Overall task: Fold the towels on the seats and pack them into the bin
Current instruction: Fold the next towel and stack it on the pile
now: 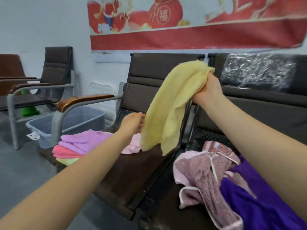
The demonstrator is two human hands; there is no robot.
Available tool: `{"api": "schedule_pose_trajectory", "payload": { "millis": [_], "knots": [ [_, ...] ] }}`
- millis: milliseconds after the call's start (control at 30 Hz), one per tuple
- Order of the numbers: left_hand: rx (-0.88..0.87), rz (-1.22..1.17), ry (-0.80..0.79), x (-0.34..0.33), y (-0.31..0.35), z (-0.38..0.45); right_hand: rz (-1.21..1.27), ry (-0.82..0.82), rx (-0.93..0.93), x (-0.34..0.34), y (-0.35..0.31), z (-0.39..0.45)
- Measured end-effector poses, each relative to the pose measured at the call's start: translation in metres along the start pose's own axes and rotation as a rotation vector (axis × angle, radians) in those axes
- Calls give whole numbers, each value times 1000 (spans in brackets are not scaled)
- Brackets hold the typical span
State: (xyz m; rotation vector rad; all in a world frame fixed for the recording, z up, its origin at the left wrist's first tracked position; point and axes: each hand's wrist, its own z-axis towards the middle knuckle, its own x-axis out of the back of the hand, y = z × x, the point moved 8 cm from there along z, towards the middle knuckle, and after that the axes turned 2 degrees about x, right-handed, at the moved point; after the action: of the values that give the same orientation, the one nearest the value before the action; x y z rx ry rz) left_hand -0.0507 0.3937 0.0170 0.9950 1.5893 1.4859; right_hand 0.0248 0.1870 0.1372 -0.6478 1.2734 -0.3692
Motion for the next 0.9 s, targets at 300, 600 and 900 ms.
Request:
{"api": "schedule_pose_trajectory", "payload": {
  "millis": [300,600,900],
  "knots": [
    [253,-100,-487,-197,-41,-125,-206,154,135,113,-107,-135],
    [320,295,-593,-266,-124,-164,-315,491,32,308,-98,-232],
    [-20,509,-608,-287,-134,-139,-467,494,-92,339,-106,-242]
  ]
}}
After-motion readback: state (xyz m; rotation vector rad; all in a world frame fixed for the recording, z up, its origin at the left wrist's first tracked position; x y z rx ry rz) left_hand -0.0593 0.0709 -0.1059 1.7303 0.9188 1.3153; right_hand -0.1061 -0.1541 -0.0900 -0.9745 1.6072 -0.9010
